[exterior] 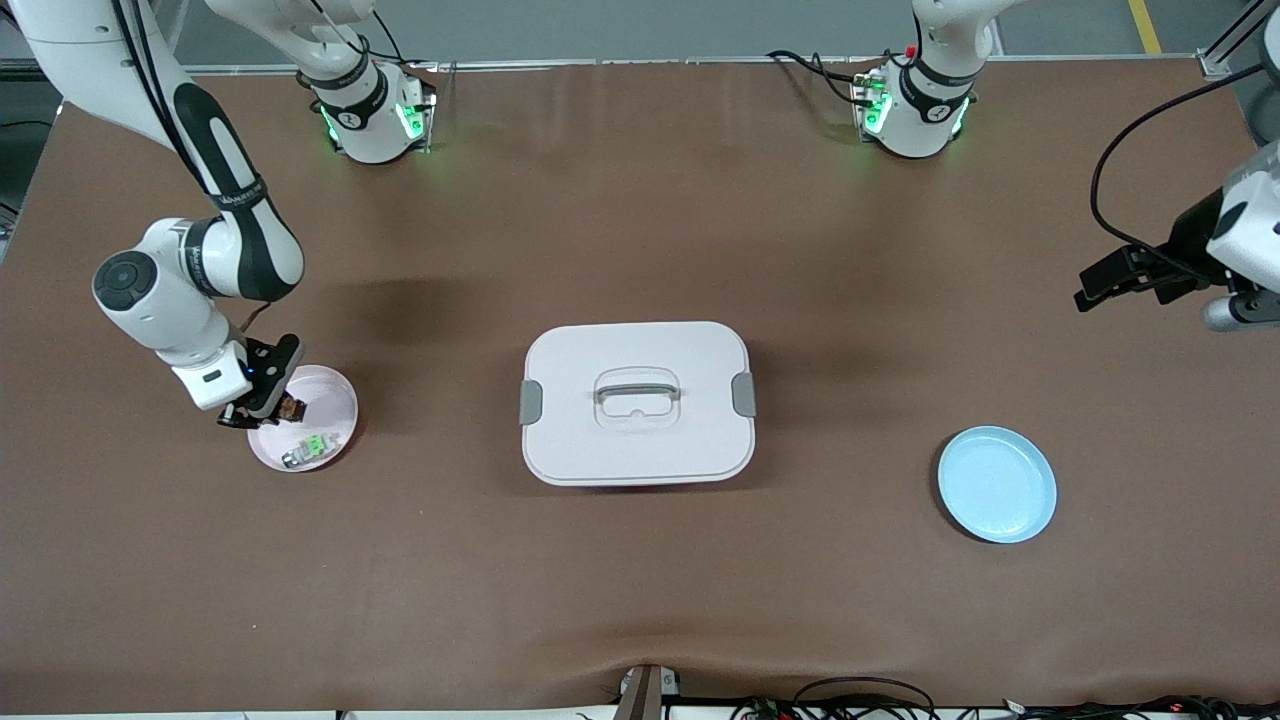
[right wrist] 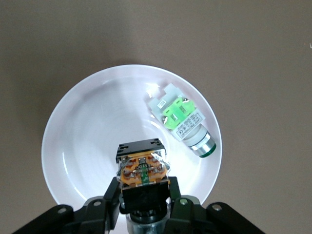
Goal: Transfer orange switch to right arm and place
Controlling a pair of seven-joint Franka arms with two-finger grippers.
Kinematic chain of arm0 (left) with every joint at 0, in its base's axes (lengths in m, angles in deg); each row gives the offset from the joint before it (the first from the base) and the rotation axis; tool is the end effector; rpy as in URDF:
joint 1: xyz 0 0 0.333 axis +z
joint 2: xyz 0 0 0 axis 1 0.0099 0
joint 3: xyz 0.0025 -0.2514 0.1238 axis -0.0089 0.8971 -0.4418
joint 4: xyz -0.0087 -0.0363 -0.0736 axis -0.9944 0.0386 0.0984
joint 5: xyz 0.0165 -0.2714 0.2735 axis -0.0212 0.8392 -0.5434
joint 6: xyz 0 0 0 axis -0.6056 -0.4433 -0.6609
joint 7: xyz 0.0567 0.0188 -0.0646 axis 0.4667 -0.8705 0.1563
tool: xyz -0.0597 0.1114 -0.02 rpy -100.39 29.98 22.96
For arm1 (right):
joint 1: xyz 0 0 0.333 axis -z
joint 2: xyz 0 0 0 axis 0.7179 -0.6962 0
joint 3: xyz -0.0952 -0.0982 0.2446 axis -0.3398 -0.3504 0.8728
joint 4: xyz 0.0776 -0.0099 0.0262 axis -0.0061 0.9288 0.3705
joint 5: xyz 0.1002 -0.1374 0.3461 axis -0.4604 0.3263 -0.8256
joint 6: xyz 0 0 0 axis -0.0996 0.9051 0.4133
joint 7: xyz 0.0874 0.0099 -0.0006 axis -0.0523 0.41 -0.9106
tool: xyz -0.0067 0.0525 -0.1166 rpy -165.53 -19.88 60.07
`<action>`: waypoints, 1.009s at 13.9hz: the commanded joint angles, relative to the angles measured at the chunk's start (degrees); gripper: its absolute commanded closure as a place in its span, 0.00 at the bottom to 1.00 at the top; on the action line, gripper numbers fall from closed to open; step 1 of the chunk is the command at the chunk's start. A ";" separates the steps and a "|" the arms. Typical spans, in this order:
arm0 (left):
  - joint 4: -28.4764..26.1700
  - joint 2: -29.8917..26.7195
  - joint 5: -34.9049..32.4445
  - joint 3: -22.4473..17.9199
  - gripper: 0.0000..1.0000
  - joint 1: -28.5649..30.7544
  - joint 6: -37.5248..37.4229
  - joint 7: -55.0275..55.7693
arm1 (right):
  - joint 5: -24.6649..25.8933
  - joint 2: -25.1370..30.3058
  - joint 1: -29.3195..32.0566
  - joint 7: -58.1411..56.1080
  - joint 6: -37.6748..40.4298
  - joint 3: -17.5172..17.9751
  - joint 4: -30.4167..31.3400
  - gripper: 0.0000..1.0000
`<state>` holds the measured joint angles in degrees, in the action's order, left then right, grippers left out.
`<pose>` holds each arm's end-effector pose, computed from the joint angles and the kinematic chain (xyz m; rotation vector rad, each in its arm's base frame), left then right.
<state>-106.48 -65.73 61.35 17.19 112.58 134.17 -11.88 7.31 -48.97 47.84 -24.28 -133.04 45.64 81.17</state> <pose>0.5503 -0.0109 0.5202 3.1029 0.1574 0.0472 0.5460 -0.0551 0.1805 2.3615 1.8542 0.1478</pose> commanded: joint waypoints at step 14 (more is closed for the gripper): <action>-0.99 -0.87 -0.84 -25.51 0.00 -25.87 1.28 -1.07 | 1.11 -2.57 1.91 -0.86 -8.53 1.20 6.20 1.00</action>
<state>-107.42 -66.45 61.30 -7.83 87.23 135.32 -11.98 7.33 -52.45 49.24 -24.40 -140.87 46.22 86.24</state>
